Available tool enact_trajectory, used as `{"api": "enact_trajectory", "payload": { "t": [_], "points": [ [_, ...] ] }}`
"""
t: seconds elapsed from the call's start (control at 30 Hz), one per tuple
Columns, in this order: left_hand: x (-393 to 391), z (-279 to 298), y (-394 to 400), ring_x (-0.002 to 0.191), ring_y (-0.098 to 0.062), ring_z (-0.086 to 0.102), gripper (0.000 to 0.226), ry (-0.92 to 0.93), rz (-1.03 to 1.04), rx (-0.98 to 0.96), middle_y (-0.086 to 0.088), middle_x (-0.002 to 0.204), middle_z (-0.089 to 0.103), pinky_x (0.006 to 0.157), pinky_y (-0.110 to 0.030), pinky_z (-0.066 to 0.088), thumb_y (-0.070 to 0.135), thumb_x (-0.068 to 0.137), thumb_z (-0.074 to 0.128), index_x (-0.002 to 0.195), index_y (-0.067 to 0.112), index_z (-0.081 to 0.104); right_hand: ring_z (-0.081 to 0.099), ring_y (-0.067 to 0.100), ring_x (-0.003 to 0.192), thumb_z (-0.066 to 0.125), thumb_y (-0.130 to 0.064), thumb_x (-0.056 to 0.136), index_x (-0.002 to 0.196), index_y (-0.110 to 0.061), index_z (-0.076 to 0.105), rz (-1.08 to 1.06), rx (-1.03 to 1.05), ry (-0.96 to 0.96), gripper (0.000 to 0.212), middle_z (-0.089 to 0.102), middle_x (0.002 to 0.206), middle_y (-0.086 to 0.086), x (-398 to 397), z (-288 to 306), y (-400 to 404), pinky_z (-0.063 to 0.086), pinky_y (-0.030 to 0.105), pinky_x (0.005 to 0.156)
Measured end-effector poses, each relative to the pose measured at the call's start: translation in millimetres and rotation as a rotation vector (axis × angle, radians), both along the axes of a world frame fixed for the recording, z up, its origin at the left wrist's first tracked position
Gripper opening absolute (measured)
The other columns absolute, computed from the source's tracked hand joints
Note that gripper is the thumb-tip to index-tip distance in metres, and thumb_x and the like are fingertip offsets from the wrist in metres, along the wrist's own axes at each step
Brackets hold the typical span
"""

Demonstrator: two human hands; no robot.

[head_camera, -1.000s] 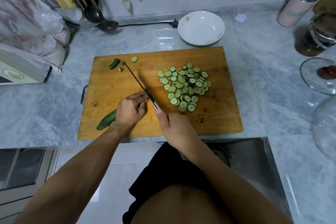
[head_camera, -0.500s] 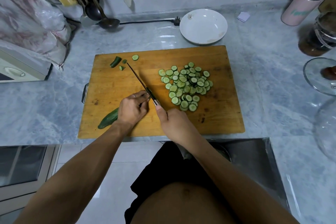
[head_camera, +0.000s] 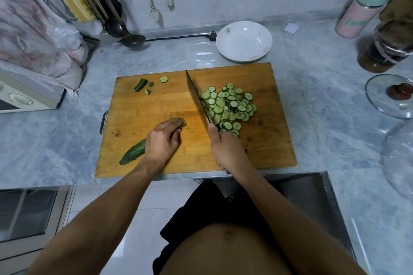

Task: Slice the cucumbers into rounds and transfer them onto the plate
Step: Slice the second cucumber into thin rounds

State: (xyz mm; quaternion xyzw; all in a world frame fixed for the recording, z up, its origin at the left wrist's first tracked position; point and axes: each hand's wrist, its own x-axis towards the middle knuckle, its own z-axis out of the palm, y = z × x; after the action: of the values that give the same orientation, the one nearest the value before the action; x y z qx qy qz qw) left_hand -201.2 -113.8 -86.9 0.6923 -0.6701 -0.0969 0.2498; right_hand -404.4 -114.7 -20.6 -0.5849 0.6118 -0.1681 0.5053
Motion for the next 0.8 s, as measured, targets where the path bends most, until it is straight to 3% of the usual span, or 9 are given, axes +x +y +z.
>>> {"api": "enact_trajectory", "payload": {
  "t": [0.07,0.13,0.2,0.4,0.63,0.8],
  "points": [
    [1.8,-0.6,-3.2,0.103,-0.023,0.068,0.025,0.004,-0.023,-0.009,-0.008,0.115,0.071,0.094,-0.027,0.048,0.007,0.085,0.071,0.109,0.009,0.075,0.048,0.028,0.049,0.024,-0.055,0.103,0.059,-0.011,0.044,0.042,-0.006,0.015,0.066,0.046,0.055,0.010,-2.8,2.1,2.9,0.044,0.041,0.047],
    [2.2,-1.9,-6.9,0.102,-0.024,0.069,0.024,0.000,-0.050,-0.003,-0.008,0.117,0.070,0.094,-0.026,0.048,0.007,0.086,0.070,0.109,0.009,0.075,0.042,0.022,0.046,0.024,-0.054,0.104,0.055,-0.014,0.040,0.102,-0.030,0.041,0.065,0.041,0.051,0.004,-3.6,6.8,7.7,0.033,0.032,0.047],
    [2.1,-2.8,-9.5,0.103,-0.025,0.069,0.025,-0.011,-0.064,0.012,-0.009,0.120,0.069,0.093,-0.030,0.050,0.006,0.086,0.068,0.110,0.009,0.075,0.041,0.019,0.047,0.026,-0.053,0.104,0.055,-0.014,0.040,0.149,-0.045,0.063,0.064,0.039,0.052,0.004,-3.1,9.8,12.7,0.027,0.032,0.049],
    [0.8,1.6,-8.8,0.100,-0.031,0.069,0.030,-0.051,-0.088,0.011,-0.015,0.119,0.068,0.088,-0.042,0.055,0.012,0.084,0.059,0.108,0.004,0.074,0.053,0.025,0.063,0.027,-0.056,0.103,0.059,-0.012,0.046,0.202,-0.095,0.110,0.065,0.050,0.060,0.006,0.7,13.5,20.5,0.036,0.032,0.060],
    [5.1,-2.5,-7.6,0.101,-0.028,0.069,0.034,-0.048,-0.110,0.036,-0.010,0.121,0.069,0.087,-0.034,0.055,0.017,0.084,0.050,0.104,0.008,0.076,0.049,0.021,0.059,0.024,-0.058,0.102,0.061,-0.013,0.044,0.253,-0.113,0.144,0.064,0.049,0.062,0.005,1.2,12.7,23.1,0.033,0.034,0.054],
    [3.7,-3.2,-9.4,0.100,-0.029,0.069,0.033,-0.030,-0.095,0.031,-0.012,0.117,0.070,0.089,-0.034,0.054,0.015,0.082,0.051,0.101,0.006,0.077,0.050,0.022,0.061,0.025,-0.057,0.102,0.061,-0.013,0.044,0.252,-0.093,0.131,0.064,0.049,0.064,0.007,0.9,10.2,20.1,0.034,0.034,0.058]
  ]
}}
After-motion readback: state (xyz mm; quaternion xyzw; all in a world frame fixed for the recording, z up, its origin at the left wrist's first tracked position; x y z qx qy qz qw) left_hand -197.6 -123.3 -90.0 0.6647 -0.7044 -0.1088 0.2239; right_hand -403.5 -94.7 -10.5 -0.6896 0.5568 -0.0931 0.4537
